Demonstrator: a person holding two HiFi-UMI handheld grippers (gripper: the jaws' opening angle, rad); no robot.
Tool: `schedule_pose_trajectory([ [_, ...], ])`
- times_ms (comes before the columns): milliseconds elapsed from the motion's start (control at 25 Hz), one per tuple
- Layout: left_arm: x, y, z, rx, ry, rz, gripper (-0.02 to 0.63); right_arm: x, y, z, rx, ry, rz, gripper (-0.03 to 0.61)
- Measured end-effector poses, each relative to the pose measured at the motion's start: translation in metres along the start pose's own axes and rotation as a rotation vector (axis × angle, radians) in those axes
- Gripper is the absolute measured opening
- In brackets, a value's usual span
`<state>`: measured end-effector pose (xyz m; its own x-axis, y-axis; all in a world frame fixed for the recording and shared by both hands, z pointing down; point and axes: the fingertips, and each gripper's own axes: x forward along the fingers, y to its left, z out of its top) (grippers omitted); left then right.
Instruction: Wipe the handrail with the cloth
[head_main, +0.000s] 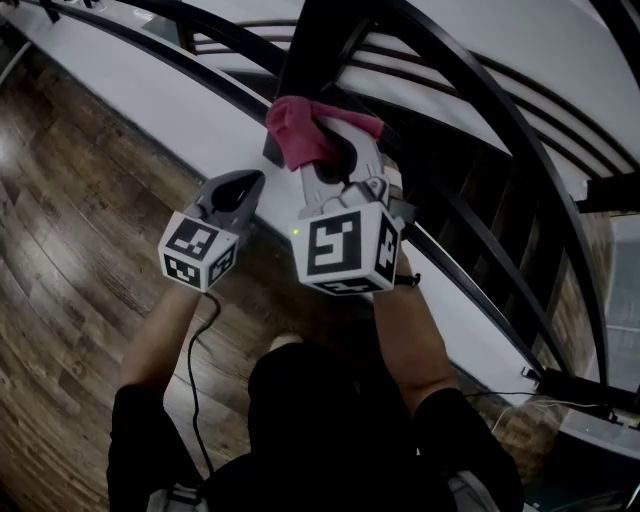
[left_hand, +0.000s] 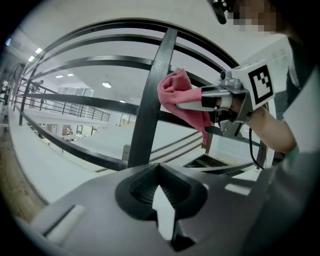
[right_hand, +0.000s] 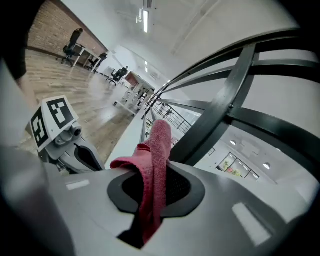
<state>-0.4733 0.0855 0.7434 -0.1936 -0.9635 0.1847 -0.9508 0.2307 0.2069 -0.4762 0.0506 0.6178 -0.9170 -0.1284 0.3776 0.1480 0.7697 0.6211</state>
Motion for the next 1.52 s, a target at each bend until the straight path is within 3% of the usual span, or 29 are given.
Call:
schedule_pose_trajectory([
  [200,-0.006,0.007,-0.015,-0.024,0.021,0.023,-0.002,0.006,0.038,-0.001,0.060,-0.061,0.089,0.043],
  [400,-0.008,0.007,-0.034,-0.055,0.043,0.027,-0.002,0.023,0.047,-0.053,0.033,0.045,0.100,0.043],
  [520,-0.006,0.004,-0.043,-0.063,0.054,0.024,-0.002,0.020,0.047,-0.080,0.080,0.085,0.108,0.043],
  [680,0.000,-0.020,-0.043,-0.020,0.049,-0.032,-0.002,-0.017,0.050,-0.101,0.163,0.054,0.127,0.043],
  [760,0.009,-0.043,-0.040,0.016,0.033,-0.077,-0.002,-0.047,0.047,-0.107,0.126,0.008,0.142,0.043],
  [840,0.022,-0.074,-0.034,0.041,0.013,-0.144,-0.002,-0.083,0.042,-0.116,0.046,-0.021,0.151,0.043],
  [1080,0.066,-0.197,-0.016,0.131,0.000,-0.463,-0.002,-0.211,0.016,-0.160,-0.165,-0.014,0.176,0.043],
  [1200,0.084,-0.268,-0.012,0.181,0.024,-0.594,-0.002,-0.283,-0.011,-0.190,-0.173,0.026,0.140,0.043],
  [1360,0.113,-0.384,-0.004,0.273,0.057,-0.817,-0.002,-0.381,-0.042,-0.238,-0.169,0.096,-0.001,0.043],
  [1520,0.124,-0.504,-0.011,0.359,0.074,-0.990,-0.002,-0.488,-0.054,-0.305,-0.087,0.129,-0.100,0.043],
])
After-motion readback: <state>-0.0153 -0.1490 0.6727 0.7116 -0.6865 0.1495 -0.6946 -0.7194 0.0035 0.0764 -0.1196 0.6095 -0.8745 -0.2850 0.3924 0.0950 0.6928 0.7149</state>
